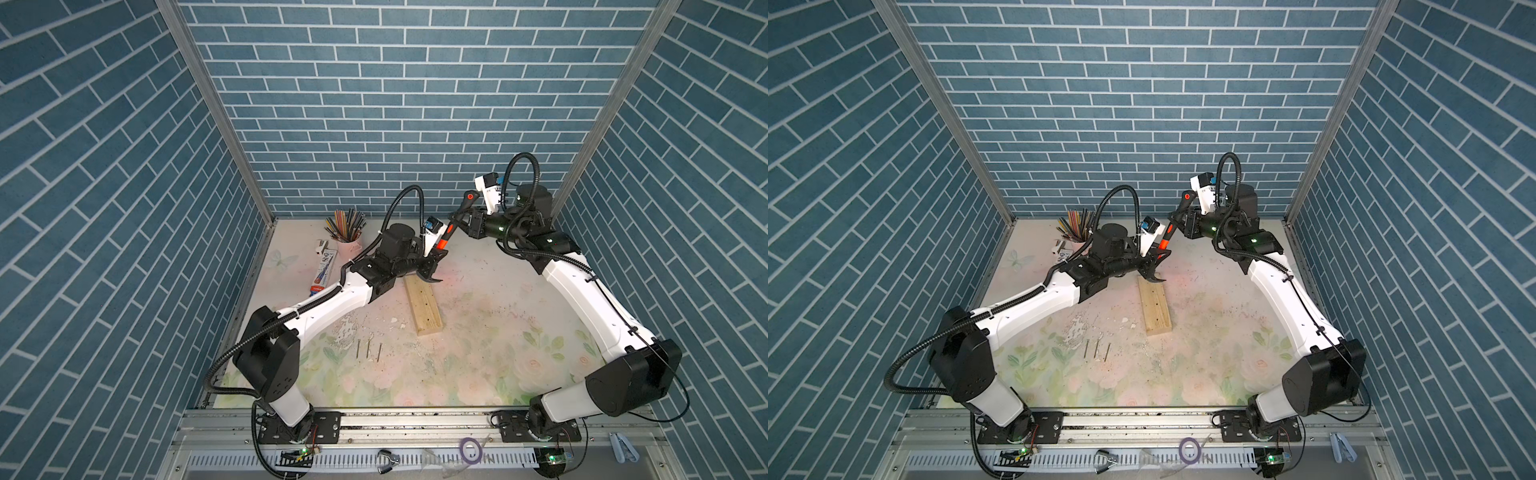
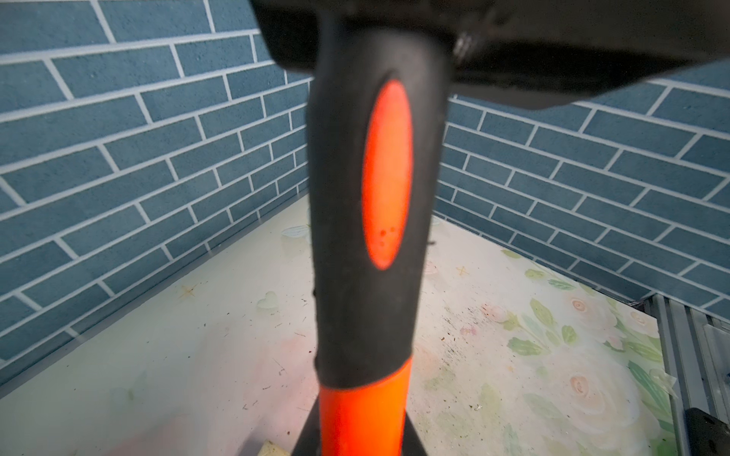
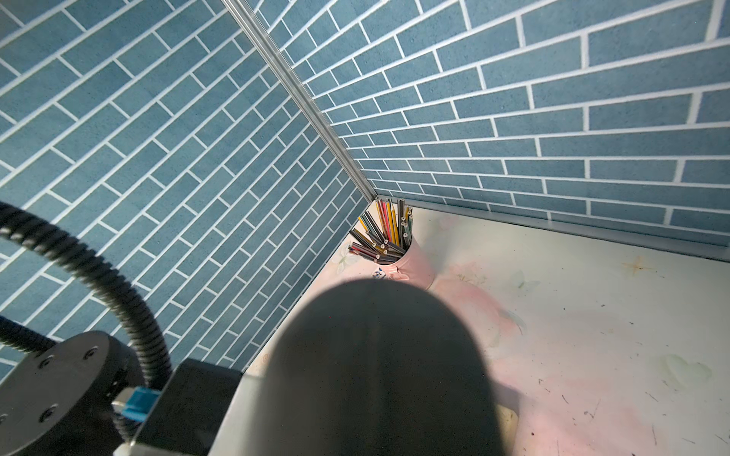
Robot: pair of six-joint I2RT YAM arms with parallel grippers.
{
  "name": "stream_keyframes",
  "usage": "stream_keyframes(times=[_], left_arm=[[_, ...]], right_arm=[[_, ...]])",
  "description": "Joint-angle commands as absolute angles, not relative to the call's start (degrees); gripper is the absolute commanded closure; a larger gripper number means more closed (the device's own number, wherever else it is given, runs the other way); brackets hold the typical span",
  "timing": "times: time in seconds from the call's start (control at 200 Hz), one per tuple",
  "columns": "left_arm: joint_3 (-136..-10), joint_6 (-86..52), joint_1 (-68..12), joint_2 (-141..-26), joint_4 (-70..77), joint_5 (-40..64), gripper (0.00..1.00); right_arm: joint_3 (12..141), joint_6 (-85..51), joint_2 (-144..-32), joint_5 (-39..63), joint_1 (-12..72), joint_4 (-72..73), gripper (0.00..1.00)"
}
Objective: Use a claw hammer to pull out a nail
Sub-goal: Place the hammer at the center of the board.
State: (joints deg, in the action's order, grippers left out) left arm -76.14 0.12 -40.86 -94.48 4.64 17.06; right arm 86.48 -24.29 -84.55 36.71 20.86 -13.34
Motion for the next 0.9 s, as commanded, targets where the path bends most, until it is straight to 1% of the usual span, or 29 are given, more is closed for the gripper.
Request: stream_keyframes(times=[0.0, 0.125, 0.245, 0.395, 0.65, 0.81, 0.895], left_arm=[[-76.99, -5.27, -39.91, -93.25, 5.63, 13.64, 1.0], [-77.01, -5.87, -39.95, -93.25, 5.49, 14.25, 1.0], [-77.03, -6.2, -39.9, -93.12, 5.37, 14.29, 1.0], [-77.25, -6.75, -39.9, -93.27, 5.35, 14.5, 1.0], [-77.78, -7.21, -39.85, -93.69, 4.64, 15.24, 1.0], [-77.83, -7.33, -39.7, -93.69, 3.96, 14.6, 1.0], [-77.79, -7.63, -39.56, -93.78, 3.63, 14.24, 1.0]], right_arm=[[88.15, -28.48, -84.45, 37.88, 20.28, -7.43, 0.99], [87.95, -28.82, -85.12, 38.13, 20.3, -6.64, 0.94], [87.3, -29.09, -85.03, 38.41, 20.27, -5.05, 0.84], [86.58, -29.2, -84.73, 38.15, 20.12, -3.67, 0.76], [85.52, -29.87, -84.52, 38.3, 19.86, -1.69, 0.72], [85.1, -29.98, -84.07, 38.02, 19.58, -0.82, 0.67], [84.36, -29.81, -83.21, 37.53, 19.44, 0.1, 0.57]])
